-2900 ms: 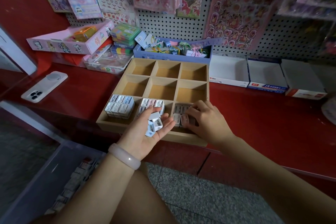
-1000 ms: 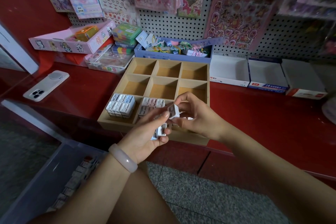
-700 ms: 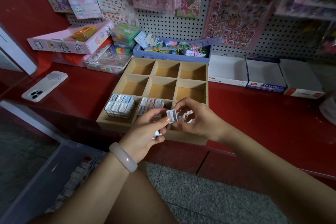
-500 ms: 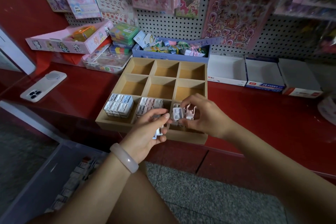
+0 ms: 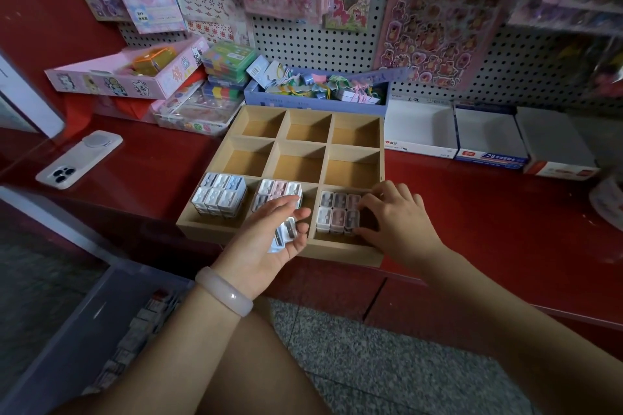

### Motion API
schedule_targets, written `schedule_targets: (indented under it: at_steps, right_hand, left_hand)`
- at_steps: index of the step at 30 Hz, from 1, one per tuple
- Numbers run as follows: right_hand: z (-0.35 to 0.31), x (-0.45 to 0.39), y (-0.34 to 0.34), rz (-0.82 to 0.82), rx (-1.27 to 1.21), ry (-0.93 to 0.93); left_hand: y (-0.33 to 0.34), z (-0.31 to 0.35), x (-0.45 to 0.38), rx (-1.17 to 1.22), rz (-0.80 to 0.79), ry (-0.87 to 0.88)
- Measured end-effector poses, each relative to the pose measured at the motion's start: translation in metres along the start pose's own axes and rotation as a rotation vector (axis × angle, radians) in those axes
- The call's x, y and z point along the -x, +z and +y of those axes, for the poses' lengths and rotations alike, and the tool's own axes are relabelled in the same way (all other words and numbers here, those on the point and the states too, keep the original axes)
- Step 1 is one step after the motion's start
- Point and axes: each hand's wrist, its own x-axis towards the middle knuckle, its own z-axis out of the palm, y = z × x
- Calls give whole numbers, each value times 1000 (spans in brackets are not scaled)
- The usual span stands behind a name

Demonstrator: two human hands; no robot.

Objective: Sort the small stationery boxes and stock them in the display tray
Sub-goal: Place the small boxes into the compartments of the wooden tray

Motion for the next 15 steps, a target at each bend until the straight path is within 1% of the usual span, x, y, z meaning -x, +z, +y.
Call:
schedule_targets:
  at_steps: [3,7,12,15]
  right_hand:
    - [-3,0,1,33,49,-21]
    - [-8,-2,-2,1,86,-37]
    - [-9,-3,-4,-42,83,-27]
    - [-8,0,-8,-35,61,-14]
  left_hand:
    - [-2,2,0,101,-41,-38]
    - [-3,0,0,266,-106,-124]
    - [-4,-4,-1,290,-112,-141]
    - [-6,-4,-2,305,-102,-133]
